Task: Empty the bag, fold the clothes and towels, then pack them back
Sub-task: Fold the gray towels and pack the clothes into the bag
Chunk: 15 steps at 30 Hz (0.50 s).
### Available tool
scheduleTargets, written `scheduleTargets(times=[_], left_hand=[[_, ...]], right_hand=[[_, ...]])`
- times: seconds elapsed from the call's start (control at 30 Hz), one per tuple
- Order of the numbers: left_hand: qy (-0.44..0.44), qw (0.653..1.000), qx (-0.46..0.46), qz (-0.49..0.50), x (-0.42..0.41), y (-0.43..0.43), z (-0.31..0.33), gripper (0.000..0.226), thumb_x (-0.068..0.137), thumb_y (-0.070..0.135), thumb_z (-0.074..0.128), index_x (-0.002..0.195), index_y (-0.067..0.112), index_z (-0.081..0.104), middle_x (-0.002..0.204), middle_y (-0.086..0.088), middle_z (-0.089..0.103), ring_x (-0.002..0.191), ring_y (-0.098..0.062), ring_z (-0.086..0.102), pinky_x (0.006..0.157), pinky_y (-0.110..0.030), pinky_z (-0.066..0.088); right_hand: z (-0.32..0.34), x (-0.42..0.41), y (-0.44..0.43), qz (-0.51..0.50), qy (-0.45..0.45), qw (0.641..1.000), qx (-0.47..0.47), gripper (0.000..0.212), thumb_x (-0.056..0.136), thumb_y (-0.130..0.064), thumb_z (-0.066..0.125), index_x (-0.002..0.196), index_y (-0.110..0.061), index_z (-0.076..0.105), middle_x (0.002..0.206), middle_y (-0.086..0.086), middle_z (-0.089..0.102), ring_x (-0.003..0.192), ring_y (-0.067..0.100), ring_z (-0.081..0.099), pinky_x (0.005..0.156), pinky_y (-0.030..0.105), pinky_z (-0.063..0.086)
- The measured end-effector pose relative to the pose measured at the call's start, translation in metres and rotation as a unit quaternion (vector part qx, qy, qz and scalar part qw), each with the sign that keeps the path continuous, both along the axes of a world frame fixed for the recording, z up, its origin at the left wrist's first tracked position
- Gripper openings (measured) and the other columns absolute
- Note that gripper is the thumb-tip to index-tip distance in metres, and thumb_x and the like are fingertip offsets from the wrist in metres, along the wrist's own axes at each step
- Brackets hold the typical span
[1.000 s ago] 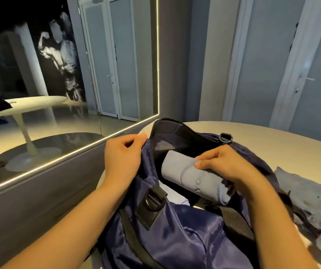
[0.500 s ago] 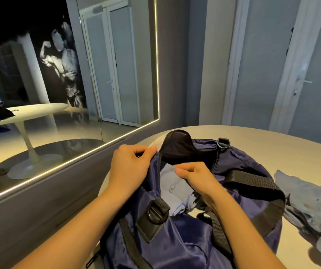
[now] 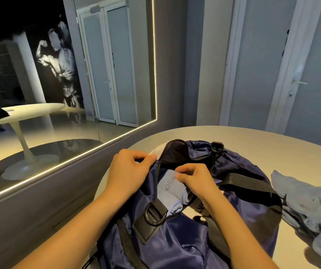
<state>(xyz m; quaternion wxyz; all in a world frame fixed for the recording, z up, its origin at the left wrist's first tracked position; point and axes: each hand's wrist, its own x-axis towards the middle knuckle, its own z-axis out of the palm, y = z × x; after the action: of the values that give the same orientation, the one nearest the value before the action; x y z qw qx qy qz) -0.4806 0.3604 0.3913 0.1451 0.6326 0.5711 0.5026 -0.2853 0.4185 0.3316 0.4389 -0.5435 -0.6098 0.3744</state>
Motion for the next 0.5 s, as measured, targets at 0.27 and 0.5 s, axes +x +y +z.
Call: scheduleTargets(times=[0.27, 0.5], left_hand=[[0.058, 0.997, 0.05, -0.014, 0.001, 0.006, -0.007, 0.03, 0.095, 0.02, 0.068, 0.124, 0.026, 0.074, 0.122, 0.014, 0.071, 0.114, -0.004, 0.062, 0.104, -0.03, 0.047], [0.084, 0.994, 0.01, -0.075, 0.008, 0.011, -0.016, 0.032, 0.098, 0.015, 0.065, 0.127, 0.027, 0.072, 0.126, 0.016, 0.067, 0.113, 0.006, 0.057, 0.091, 0.003, 0.036]], right_hand=[[0.01, 0.015, -0.003, 0.004, -0.059, 0.997, -0.046, 0.009, 0.092, -0.008, 0.07, 0.093, -0.013, 0.078, 0.097, 0.005, 0.074, 0.093, 0.021, 0.067, 0.069, 0.021, 0.05], [0.014, 0.012, -0.01, 0.004, -0.088, 0.995, -0.039, 0.012, 0.094, -0.015, 0.07, 0.102, -0.012, 0.079, 0.1, 0.003, 0.075, 0.099, 0.019, 0.069, 0.082, 0.03, 0.05]])
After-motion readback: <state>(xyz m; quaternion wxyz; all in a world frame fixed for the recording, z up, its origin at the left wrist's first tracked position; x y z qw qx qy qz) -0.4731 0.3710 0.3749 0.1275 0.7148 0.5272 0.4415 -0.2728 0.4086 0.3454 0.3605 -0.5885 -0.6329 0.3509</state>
